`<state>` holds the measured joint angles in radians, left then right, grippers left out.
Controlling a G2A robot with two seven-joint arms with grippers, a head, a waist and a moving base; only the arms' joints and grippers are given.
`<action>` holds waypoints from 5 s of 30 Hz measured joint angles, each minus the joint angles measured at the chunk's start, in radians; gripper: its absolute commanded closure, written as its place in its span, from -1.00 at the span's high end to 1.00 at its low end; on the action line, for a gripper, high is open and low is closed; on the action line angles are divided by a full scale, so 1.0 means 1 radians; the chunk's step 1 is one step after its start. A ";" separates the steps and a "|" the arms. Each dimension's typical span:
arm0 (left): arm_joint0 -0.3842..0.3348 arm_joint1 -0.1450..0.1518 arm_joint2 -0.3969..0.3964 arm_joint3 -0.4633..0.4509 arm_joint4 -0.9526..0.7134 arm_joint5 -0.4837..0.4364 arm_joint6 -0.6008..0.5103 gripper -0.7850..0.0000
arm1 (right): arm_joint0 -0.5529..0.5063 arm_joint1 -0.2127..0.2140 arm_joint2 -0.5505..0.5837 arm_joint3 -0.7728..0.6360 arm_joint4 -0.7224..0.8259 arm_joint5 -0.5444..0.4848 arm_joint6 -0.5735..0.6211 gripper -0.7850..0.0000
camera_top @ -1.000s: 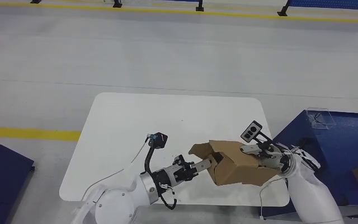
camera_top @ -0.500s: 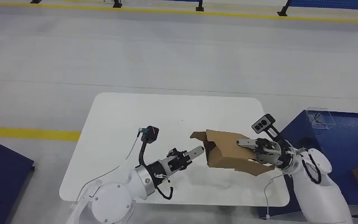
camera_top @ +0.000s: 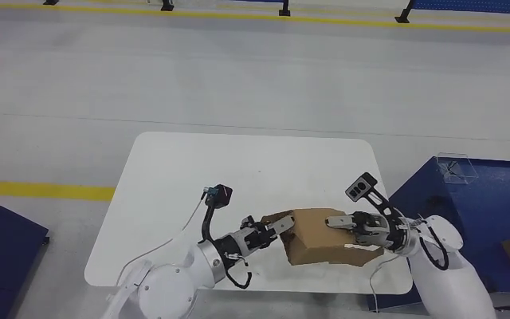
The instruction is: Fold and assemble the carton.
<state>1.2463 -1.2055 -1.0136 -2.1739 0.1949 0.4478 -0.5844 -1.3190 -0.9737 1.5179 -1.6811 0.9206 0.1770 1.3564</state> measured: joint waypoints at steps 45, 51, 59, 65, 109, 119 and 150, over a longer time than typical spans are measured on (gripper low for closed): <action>0.083 0.017 -0.084 -0.036 -0.022 -0.152 -0.079 1.00 | 0.124 0.160 -0.296 0.130 0.451 0.325 -0.038 -1.00; 0.045 0.010 -0.014 -0.009 0.003 -0.133 -0.088 1.00 | 0.125 0.180 -0.325 0.121 0.447 0.311 -0.025 -1.00; -0.019 -0.006 0.067 0.046 0.026 -0.088 -0.073 1.00 | 0.133 0.201 -0.361 0.112 0.448 0.297 -0.010 -1.00; -0.049 -0.015 0.100 0.072 0.030 -0.070 -0.060 1.00 | 0.145 0.211 -0.381 0.109 0.453 0.296 -0.009 -1.00; 0.184 0.021 -0.277 -0.069 -0.185 -0.158 0.003 1.00 | 0.348 0.227 -0.333 -0.102 2.026 0.173 -2.040 -1.00; 0.184 0.021 -0.277 -0.069 -0.185 -0.158 0.003 1.00 | 0.476 0.178 -0.529 0.009 2.051 -0.371 -2.553 -1.00; 0.184 0.021 -0.277 -0.069 -0.185 -0.158 0.003 1.00 | 0.374 0.086 -0.237 0.188 1.837 0.423 -2.020 -1.00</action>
<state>1.4303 -1.1843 -1.2909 -2.2434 0.0099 0.2897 -0.5810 -0.9452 -0.8874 1.2804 -1.4933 2.7577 0.6003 -0.6637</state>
